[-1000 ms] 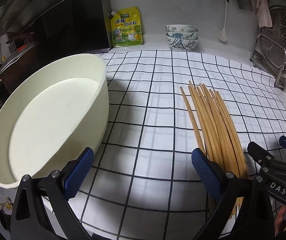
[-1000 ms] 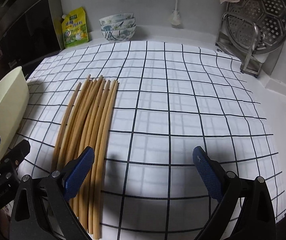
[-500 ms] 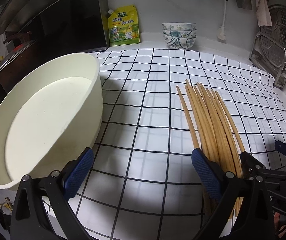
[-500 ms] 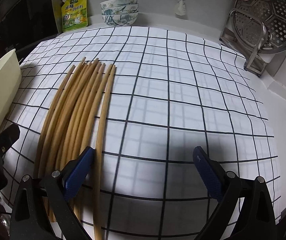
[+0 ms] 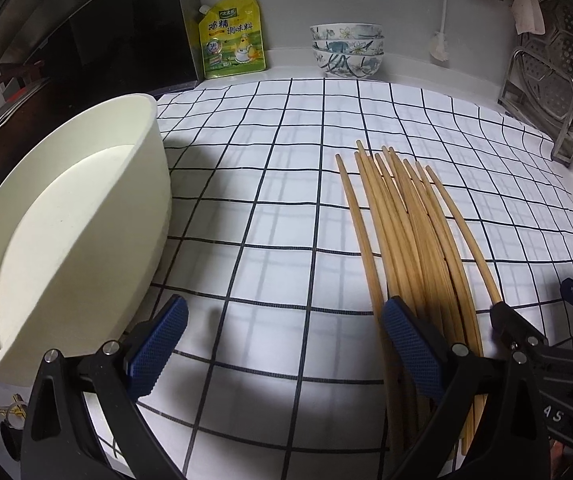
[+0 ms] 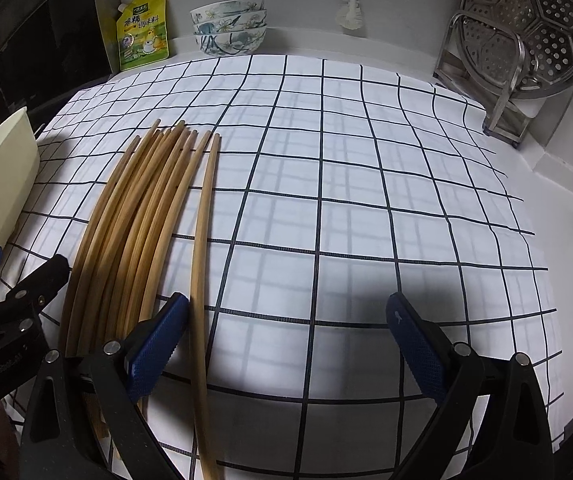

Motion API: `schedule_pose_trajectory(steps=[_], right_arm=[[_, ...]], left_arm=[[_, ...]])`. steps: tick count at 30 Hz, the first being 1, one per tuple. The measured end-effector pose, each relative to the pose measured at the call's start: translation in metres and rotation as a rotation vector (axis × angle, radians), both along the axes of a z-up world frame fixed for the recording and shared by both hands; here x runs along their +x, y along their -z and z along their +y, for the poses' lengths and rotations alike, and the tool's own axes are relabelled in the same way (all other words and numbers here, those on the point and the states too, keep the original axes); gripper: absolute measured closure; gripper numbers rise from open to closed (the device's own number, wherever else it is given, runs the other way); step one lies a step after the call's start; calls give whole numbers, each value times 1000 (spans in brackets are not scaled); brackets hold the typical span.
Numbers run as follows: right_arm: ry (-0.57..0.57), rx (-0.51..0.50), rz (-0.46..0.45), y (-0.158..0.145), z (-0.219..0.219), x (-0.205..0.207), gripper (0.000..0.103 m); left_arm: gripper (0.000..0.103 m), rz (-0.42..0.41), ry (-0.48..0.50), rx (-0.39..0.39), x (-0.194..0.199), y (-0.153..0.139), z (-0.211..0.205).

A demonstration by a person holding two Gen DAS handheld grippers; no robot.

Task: Organize utensils
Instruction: 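Move the left tool toward the wooden chopstick bundle while the right tool also approaches it, then close the left tool on one chopstick while the right tool grasps another chopstick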

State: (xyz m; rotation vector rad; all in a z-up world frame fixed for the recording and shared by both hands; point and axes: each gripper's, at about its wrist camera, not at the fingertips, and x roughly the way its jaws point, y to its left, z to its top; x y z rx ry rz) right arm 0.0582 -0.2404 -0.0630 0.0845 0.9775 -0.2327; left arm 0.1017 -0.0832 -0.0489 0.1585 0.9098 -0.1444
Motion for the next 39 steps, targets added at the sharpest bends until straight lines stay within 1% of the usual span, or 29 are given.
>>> schedule_pose_trajectory(steps=[7,11,14,15,16,17,18,19,20,21,22,23,24,26,28,31,36,39], right_arm=[[-5,-3,-6,0,0,0,9],[-4,-17,-20,1,2,0,9],[-13,-20,-34,1,5,-1,11],[-20,-21,-37,1,6,-1,14],[-32,-16,-43,1,7,-2,18],[-51,2,-51,0,8,-3,30],[-68,17,-58,0,10,-3,41],[-80,9,-62,-2,13,-4,46],[-99,9,-66,-3,16,-4,58],[-112,10,-70,-3,18,-4,70],[-117,7,-72,-4,20,-5,76],[-121,9,-73,-5,22,-5,89],[-120,13,-72,-5,22,-5,96],[-116,36,-76,-6,18,-5,96],[-110,91,-87,-6,13,-7,96],[-102,121,-123,-14,9,-11,96],[-111,176,-208,-39,12,-22,96],[-127,191,-261,-60,20,-27,96]], left_arm=[[7,29,13,14,6,10,-4],[6,41,5,-24,10,13,0],[8,58,5,-49,12,12,1],[15,58,18,-57,11,12,1],[24,51,28,-56,10,10,0],[30,48,38,-57,8,8,-2],[41,49,51,-63,6,7,-4],[53,48,60,-63,5,6,-5],[59,49,67,-65,4,5,-6],[70,50,72,-65,3,5,-7],[83,53,77,-69,2,4,-7],[90,62,82,-81,2,4,-7],[95,70,83,-93,2,4,-6],[96,78,85,-112,1,3,-4],[96,71,88,-112,-3,1,-4],[96,53,95,-124,-10,-8,-1],[96,-14,103,-170,-21,-43,9],[96,-63,93,-193,-25,-67,21]])
